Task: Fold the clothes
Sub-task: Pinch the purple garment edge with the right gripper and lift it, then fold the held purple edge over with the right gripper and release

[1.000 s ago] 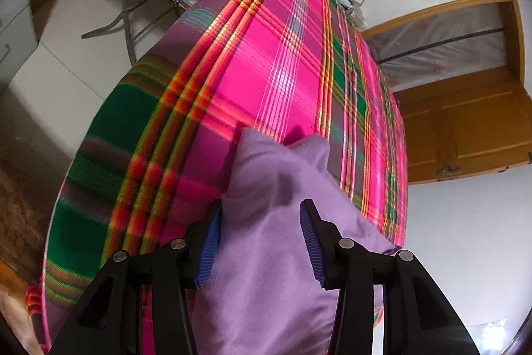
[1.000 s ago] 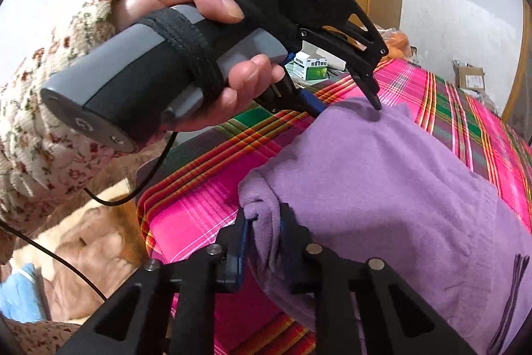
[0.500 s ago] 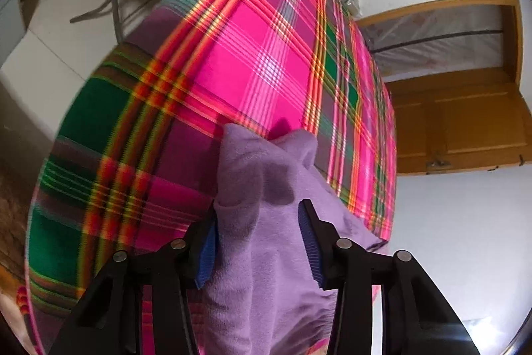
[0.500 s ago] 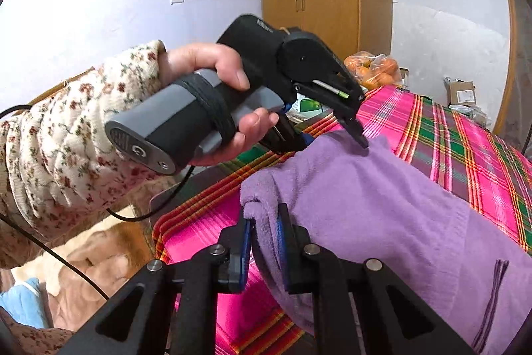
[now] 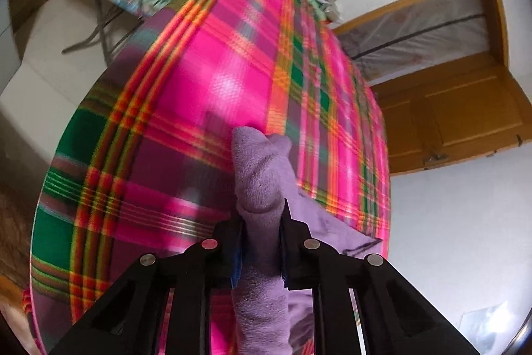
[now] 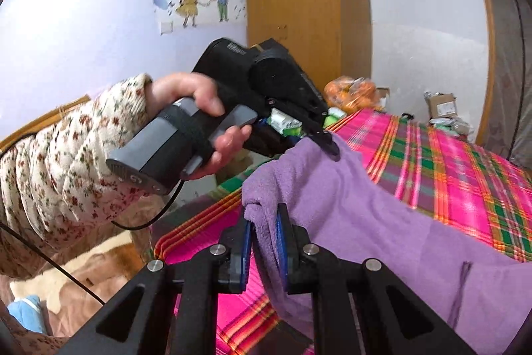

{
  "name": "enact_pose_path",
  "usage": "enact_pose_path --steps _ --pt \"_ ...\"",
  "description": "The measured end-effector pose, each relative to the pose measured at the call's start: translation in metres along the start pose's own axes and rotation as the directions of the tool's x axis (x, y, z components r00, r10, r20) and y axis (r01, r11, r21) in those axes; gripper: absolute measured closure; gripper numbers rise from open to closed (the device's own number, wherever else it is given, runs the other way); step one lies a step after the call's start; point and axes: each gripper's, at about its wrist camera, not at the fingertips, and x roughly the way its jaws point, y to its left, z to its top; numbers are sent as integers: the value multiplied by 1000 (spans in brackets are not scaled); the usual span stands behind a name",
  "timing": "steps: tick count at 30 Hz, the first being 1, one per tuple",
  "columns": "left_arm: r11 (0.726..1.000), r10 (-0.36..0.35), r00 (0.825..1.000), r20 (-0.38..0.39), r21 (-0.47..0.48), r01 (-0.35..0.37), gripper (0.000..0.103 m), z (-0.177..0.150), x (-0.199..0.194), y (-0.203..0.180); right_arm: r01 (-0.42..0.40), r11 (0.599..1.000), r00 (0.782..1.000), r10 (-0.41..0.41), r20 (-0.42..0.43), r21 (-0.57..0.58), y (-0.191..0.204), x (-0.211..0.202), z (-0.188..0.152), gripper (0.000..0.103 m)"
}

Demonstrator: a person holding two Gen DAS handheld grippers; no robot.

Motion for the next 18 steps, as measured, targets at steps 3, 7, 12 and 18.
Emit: enact_pose_path --steps 3,7,12,18 --pt "999 -19 1000 15 29 19 87 -3 -7 -18 19 1000 999 -19 28 9 -2 -15 1 89" --pt "996 -41 999 24 79 39 87 -10 -13 -42 44 999 997 -45 57 13 -5 -31 0 89" --pt "986 -86 996 31 143 80 87 -21 -19 -73 81 996 992 -85 93 42 -16 -49 1 90" --pt "972 -130 991 27 201 122 87 -29 -17 -107 127 988 982 -138 127 86 -32 -73 2 90"
